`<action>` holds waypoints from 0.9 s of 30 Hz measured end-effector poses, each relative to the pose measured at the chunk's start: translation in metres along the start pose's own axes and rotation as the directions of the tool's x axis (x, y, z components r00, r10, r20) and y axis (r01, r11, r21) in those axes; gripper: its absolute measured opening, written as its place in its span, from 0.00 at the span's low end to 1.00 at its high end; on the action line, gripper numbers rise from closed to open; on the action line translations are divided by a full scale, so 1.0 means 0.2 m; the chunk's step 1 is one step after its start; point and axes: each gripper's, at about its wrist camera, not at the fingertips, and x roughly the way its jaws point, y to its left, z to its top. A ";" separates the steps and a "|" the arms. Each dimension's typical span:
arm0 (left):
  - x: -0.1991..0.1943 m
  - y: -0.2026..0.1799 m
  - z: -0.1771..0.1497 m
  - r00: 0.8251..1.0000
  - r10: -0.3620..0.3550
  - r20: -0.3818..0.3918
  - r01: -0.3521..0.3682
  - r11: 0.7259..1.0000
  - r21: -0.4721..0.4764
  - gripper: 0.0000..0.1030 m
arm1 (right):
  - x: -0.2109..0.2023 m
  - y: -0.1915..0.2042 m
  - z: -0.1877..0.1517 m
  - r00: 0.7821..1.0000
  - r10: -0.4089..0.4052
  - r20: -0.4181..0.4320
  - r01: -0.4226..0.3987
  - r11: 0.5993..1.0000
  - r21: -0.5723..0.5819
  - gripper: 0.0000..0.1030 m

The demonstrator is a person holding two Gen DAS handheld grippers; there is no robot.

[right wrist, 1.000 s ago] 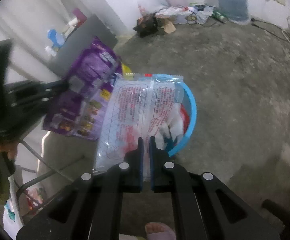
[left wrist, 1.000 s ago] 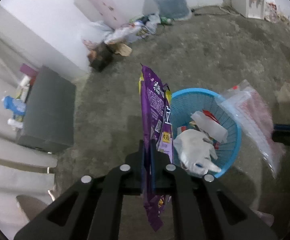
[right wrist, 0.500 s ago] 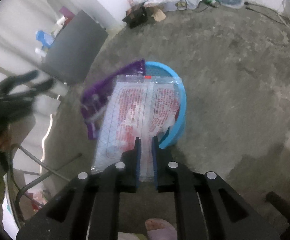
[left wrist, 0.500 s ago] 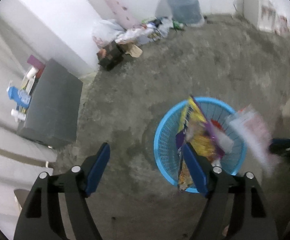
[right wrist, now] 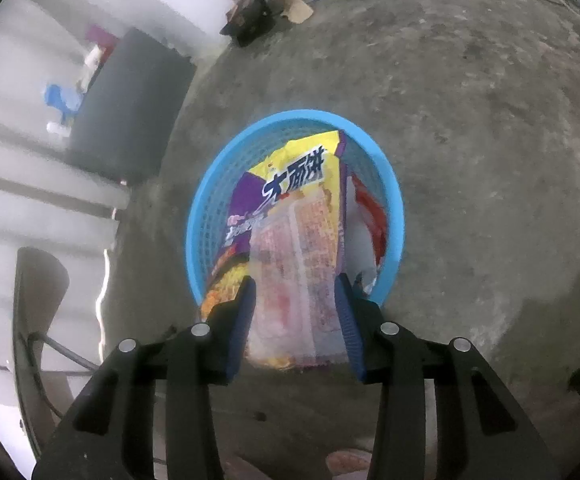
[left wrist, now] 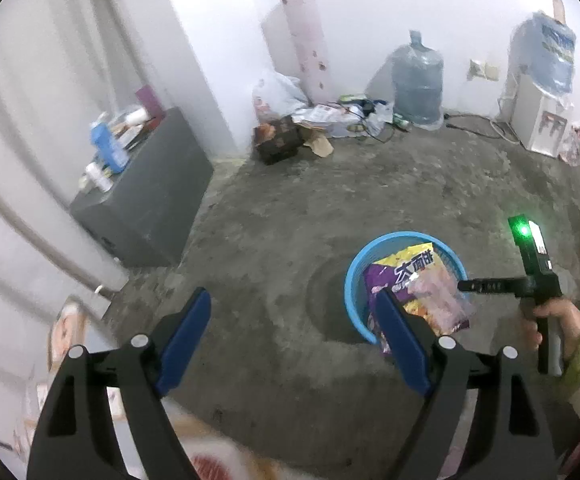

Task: Collect trash
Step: 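Open both grippers to drop the bag and packet into the wastebasket, then move both tools back to the table toward the teal bag and blue box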

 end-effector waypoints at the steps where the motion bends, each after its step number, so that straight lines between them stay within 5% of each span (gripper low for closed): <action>1: -0.05 0.02 -0.05 1.000 0.006 0.003 -0.006 1.000 -0.014 0.80 | -0.01 0.00 -0.01 1.000 0.000 0.003 0.000 1.000 0.002 0.39; 3: -0.15 0.08 -0.13 1.000 0.013 0.011 -0.013 0.998 -0.054 0.80 | -0.02 0.00 -0.01 1.000 -0.001 0.013 0.001 1.000 -0.009 0.38; 9: -0.43 0.21 -0.36 0.997 0.053 0.054 -0.041 0.979 -0.197 0.80 | 0.04 0.12 0.01 1.000 -0.029 -0.010 0.028 0.992 -0.121 0.14; 12: -0.55 0.26 -0.47 0.994 0.098 0.050 -0.083 0.965 -0.251 0.80 | 0.04 0.16 0.02 1.000 -0.017 -0.013 0.016 0.994 -0.110 0.14; 17: -0.77 0.34 -0.69 0.986 0.153 0.073 -0.113 0.915 -0.386 0.80 | -0.10 0.25 -0.05 0.999 0.026 0.020 -0.023 0.990 -0.139 0.21; 20: -0.89 0.35 -0.85 0.983 0.164 0.082 -0.107 0.877 -0.469 0.81 | -0.23 0.31 -0.14 0.998 0.044 0.041 -0.035 0.980 -0.198 0.34; 27: -1.09 0.33 -1.15 0.973 0.222 0.066 -0.152 0.829 -0.538 0.81 | -0.50 0.48 -0.35 0.997 0.064 0.051 -0.039 0.923 -0.382 0.47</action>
